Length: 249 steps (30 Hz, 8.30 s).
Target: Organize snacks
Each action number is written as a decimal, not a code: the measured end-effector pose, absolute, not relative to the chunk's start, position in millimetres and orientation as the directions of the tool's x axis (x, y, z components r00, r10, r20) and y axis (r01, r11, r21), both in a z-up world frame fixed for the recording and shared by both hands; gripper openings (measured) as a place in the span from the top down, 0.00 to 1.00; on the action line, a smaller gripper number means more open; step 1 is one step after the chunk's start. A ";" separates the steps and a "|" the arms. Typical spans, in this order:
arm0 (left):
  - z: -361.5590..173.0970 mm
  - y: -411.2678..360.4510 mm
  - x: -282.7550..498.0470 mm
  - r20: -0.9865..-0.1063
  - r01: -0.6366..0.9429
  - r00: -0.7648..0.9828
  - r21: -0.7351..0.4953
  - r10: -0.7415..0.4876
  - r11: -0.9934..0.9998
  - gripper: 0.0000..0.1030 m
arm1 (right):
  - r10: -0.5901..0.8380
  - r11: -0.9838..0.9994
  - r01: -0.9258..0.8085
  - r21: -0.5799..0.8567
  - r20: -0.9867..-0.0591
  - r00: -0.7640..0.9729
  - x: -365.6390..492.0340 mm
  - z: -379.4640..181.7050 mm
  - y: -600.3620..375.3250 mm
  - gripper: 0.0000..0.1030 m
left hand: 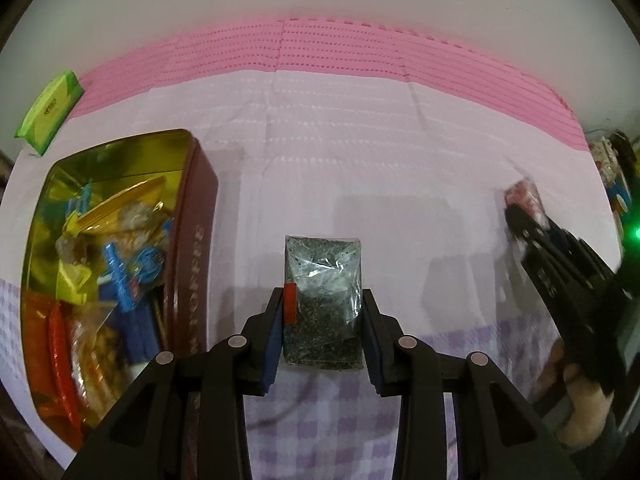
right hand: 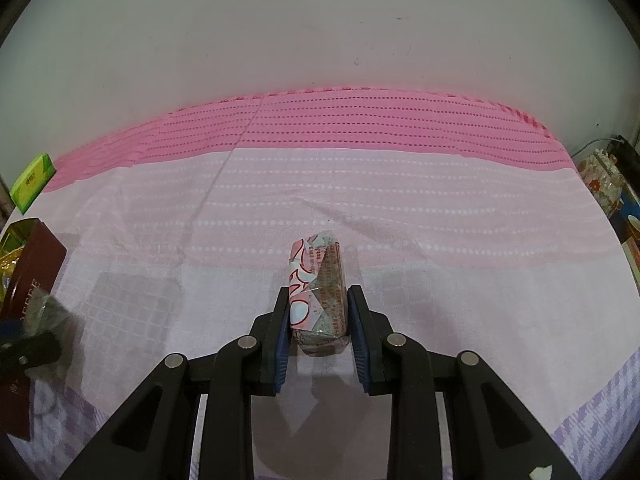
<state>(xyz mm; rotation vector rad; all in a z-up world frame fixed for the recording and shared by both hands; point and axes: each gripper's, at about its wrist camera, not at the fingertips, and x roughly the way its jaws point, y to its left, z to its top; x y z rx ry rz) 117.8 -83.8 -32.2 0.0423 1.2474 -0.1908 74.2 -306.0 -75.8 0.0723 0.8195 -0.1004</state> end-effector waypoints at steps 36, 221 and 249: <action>28.2 85.6 91.3 -0.919 -0.017 0.394 0.027 0.032 0.999 0.65 | -0.079 0.992 0.124 0.007 -0.733 0.676 74.1 -75.9 -303.0 0.74; 14.6 172.0 19.1 -0.837 -0.166 0.527 0.072 0.150 0.983 0.28 | 0.176 0.956 -0.292 -0.018 -0.760 0.625 -8.9 -10.7 -2.0 0.18; 13.6 165.1 16.3 -0.838 -0.147 0.523 0.094 0.158 0.985 0.28 | 0.170 0.951 -0.308 -0.019 -0.800 0.575 -28.3 -24.0 -5.4 0.01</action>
